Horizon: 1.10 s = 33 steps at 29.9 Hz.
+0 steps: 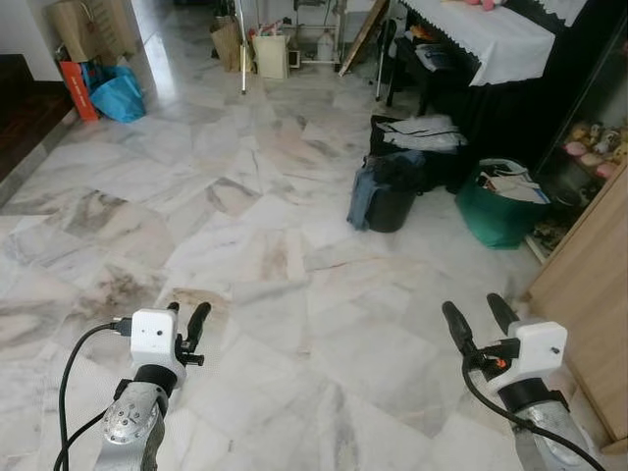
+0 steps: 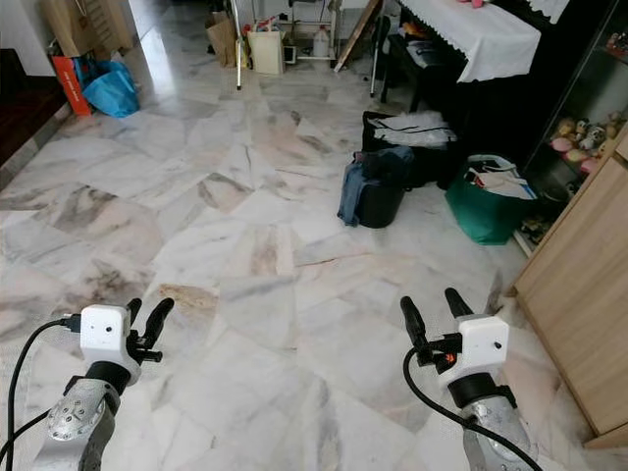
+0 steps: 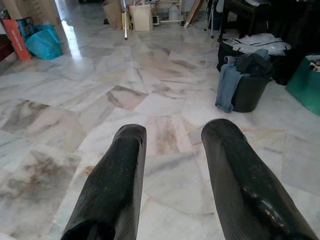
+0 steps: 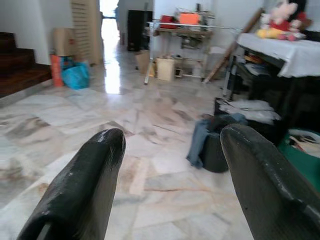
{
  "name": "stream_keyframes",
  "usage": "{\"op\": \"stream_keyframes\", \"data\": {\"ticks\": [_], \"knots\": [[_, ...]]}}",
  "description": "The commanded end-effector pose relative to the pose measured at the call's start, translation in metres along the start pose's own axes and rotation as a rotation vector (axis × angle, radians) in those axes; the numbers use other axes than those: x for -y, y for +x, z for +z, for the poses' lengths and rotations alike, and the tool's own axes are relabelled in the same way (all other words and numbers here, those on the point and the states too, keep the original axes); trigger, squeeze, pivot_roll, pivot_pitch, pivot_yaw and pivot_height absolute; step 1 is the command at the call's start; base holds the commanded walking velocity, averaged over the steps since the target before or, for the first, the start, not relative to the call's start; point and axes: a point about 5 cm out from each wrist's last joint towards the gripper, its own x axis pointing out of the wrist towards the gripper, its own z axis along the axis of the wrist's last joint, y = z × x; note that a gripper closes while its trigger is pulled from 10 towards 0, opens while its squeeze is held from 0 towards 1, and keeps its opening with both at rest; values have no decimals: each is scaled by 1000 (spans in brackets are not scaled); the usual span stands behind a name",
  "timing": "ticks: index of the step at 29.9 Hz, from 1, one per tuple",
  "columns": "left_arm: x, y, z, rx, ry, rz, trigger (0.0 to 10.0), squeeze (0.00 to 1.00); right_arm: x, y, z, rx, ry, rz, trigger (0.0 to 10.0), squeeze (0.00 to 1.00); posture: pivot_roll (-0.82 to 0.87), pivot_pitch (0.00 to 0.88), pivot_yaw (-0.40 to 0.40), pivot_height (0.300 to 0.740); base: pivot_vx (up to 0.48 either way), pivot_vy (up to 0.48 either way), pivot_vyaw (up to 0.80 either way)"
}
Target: Move the pillow to the sofa from floor
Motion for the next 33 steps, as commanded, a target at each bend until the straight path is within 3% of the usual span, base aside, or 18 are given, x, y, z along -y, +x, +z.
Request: {"op": "stream_keyframes", "data": {"ticks": [1,11,14,17,19,21,25,27,30,33], "knots": [[0,2,2,13,-7,-3,10000,0,-4,0,2,-4,-5,26,10000,0,-10,0,-39,740,0,0,0],[6,4,6,35,-18,-25,10000,0,-52,25,39,131,46,202,10000,0,-5,0,-32,740,0,0,0],[7,5,9,44,-18,-29,10000,0,-58,26,49,174,59,213,10000,0,2,0,-24,740,0,0,0],[8,6,10,50,-18,-39,10000,0,-58,23,54,185,141,206,10000,0,1,0,-21,740,0,0,0],[8,6,12,53,-18,-48,10000,0,-54,16,59,198,338,206,10000,0,-4,0,-16,740,0,0,0],[8,7,12,53,-17,-53,10000,0,-47,11,55,187,416,170,10000,0,-8,0,-13,740,0,0,0],[9,8,12,48,-15,-61,10000,0,-29,12,38,102,459,55,10000,0,-12,0,-10,740,0,0,0],[10,9,11,43,-12,-62,10000,0,-22,22,34,65,413,-21,10000,0,-11,0,-10,740,0,0,0],[11,12,14,52,-14,-59,10000,0,-25,39,46,119,494,-30,10000,0,0,0,-17,740,0,0,0],[12,12,14,55,-15,-58,10000,0,-28,42,49,131,509,-11,10000,0,8,0,-19,740,0,0,0]]}}
